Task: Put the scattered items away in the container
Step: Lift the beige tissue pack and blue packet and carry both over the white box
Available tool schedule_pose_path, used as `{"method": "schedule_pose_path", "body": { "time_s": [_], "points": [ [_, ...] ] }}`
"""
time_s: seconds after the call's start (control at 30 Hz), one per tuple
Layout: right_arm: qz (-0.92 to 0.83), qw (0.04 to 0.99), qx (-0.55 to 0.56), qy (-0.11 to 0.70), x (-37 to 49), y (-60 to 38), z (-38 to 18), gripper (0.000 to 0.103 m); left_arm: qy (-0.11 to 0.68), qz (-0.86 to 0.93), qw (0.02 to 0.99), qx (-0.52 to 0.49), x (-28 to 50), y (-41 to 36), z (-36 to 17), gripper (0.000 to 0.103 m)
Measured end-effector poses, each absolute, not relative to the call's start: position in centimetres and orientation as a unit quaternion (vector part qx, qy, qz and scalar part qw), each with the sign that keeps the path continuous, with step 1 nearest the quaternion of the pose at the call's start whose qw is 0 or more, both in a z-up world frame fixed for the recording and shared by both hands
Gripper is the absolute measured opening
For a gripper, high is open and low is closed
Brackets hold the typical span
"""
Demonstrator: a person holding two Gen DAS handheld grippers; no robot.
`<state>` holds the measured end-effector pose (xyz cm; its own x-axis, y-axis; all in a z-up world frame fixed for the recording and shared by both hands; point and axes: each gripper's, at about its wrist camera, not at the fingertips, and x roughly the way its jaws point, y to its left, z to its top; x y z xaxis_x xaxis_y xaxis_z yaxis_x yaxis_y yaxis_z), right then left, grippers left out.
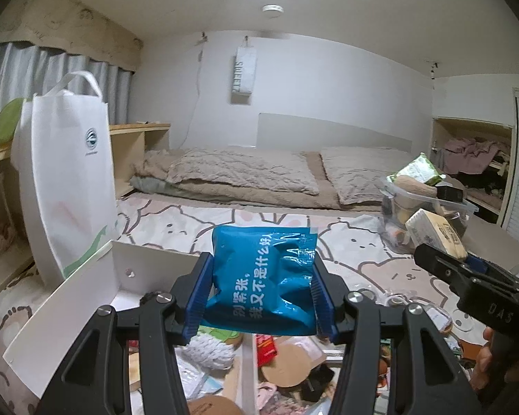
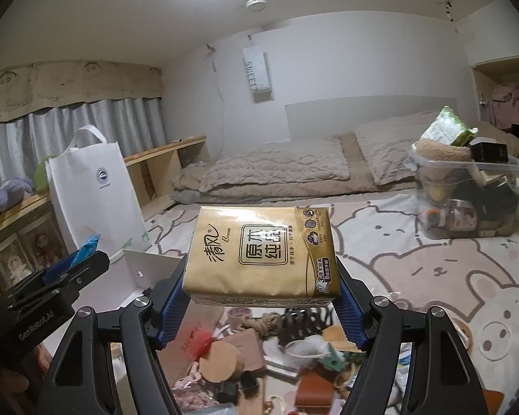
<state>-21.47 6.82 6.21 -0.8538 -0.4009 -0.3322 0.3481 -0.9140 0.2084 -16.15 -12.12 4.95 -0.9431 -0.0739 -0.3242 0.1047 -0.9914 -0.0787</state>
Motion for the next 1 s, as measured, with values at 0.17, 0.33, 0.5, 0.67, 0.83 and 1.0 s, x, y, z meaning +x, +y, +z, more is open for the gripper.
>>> {"method": "schedule_pose_path", "body": {
  "time_s": [0.17, 0.33, 0.5, 0.67, 0.83, 1.0],
  "points": [
    [-0.956, 0.210, 0.195, -0.061, -21.9, 4.8, 5.7, 0.075, 0.068, -0.982, 0.065, 0.166, -15.7, -14.1, 4.4, 0.053],
    [-0.951, 0.230, 0.201, -0.048, -22.2, 2.5, 5.3, 0.075, 0.084, -0.979, 0.078, 0.170, -15.4, -16.0, 4.0, 0.053],
    [-0.945, 0.250, 0.209, -0.034, -22.3, 0.2, 4.9, 0.075, 0.109, -0.975, 0.095, 0.166, -14.6, -18.1, 3.8, 0.053],
    [-0.941, 0.265, 0.211, -0.019, -22.2, -1.6, 4.9, 0.075, 0.121, -0.973, 0.115, 0.161, -13.8, -19.7, 3.8, 0.053],
    [-0.938, 0.277, 0.209, -0.009, -22.2, -2.6, 5.1, 0.075, 0.127, -0.970, 0.129, 0.162, -13.2, -20.9, 3.6, 0.054],
    [-0.927, 0.300, 0.223, 0.008, -22.3, -4.4, 4.8, 0.075, 0.136, -0.967, 0.142, 0.161, -12.6, -22.1, 3.4, 0.054]
  ]
}}
